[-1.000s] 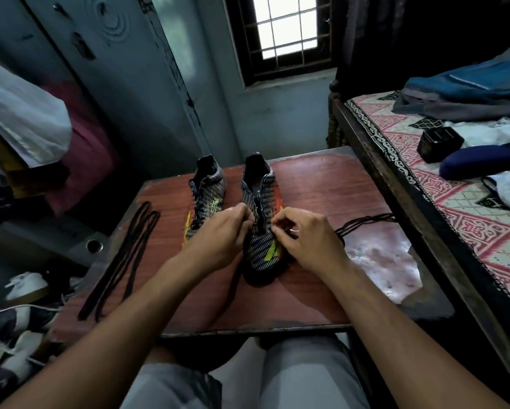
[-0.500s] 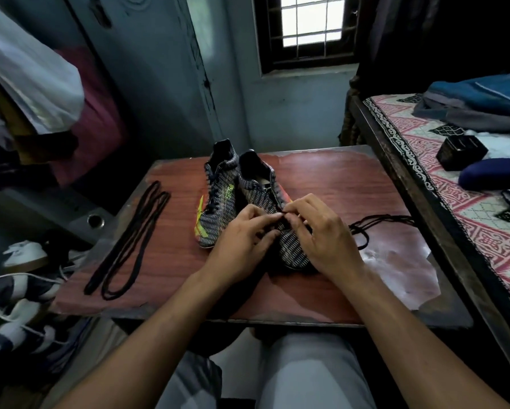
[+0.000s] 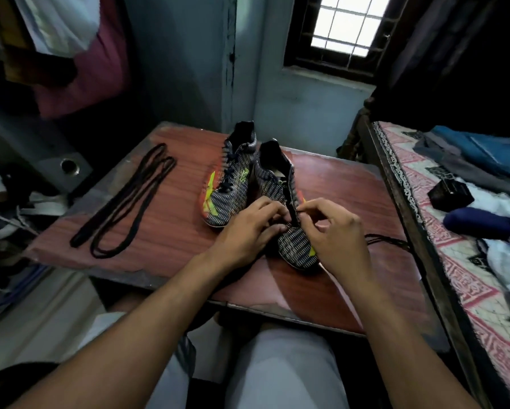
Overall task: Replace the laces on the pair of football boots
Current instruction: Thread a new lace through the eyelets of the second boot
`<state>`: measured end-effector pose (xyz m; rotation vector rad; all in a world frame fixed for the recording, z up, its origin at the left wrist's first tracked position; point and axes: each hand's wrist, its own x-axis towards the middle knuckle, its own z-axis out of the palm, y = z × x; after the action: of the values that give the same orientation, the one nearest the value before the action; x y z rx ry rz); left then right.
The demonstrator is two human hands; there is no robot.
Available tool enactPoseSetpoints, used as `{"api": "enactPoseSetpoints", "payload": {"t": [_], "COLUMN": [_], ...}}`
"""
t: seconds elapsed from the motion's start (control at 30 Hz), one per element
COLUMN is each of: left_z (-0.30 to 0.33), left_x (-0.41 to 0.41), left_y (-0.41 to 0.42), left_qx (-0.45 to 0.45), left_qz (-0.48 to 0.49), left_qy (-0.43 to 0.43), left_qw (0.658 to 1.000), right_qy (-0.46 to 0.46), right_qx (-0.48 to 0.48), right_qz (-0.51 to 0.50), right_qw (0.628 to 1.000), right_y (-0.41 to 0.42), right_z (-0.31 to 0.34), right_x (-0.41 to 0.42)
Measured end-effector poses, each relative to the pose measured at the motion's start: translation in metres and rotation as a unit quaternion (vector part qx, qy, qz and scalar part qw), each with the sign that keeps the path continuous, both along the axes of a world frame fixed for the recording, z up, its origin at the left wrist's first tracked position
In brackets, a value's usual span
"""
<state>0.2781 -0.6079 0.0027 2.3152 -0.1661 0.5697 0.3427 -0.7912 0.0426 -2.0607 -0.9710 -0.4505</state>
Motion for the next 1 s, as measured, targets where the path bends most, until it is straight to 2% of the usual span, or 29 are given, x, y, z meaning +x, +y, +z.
{"api": "enactPoseSetpoints", "payload": {"t": [0.07, 0.13, 0.23, 0.33, 0.43, 0.7, 0.9, 1.0], "left_z": [0.000, 0.001, 0.001, 0.001, 0.002, -0.001, 0.002, 0.002], "left_x": [0.000, -0.001, -0.003, -0.003, -0.003, -0.003, -0.006, -0.005], "left_y": [-0.001, -0.001, -0.004, -0.005, -0.005, -0.004, -0.003, -0.001], "left_qx": [-0.005, -0.010, -0.001, -0.002, -0.002, 0.006, 0.002, -0.005], "left_qz": [0.009, 0.022, 0.035, 0.037, 0.043, 0.040, 0.030, 0.037], "left_qy": [-0.010, -0.016, -0.012, -0.011, 0.000, 0.000, -0.027, -0.031], "left_qw": [1.000, 1.000, 0.999, 0.999, 0.999, 0.999, 0.999, 0.999], "right_qy": [-0.016, -0.028, -0.071, -0.138, -0.125, 0.089, 0.174, 0.207], "right_qx": [-0.070, -0.185, -0.364, -0.458, -0.469, -0.481, -0.501, -0.456], "right_qz": [0.015, 0.031, 0.080, 0.127, 0.155, 0.197, 0.214, 0.204], "right_qw": [0.997, 0.982, 0.925, 0.869, 0.861, 0.850, 0.820, 0.841], "right_y": [0.002, 0.003, 0.007, 0.015, 0.023, 0.039, 0.044, 0.037], "right_z": [0.012, 0.029, 0.051, 0.070, 0.078, 0.076, 0.071, 0.062], "right_x": [0.010, 0.021, 0.030, 0.030, 0.034, 0.061, 0.069, 0.069]}}
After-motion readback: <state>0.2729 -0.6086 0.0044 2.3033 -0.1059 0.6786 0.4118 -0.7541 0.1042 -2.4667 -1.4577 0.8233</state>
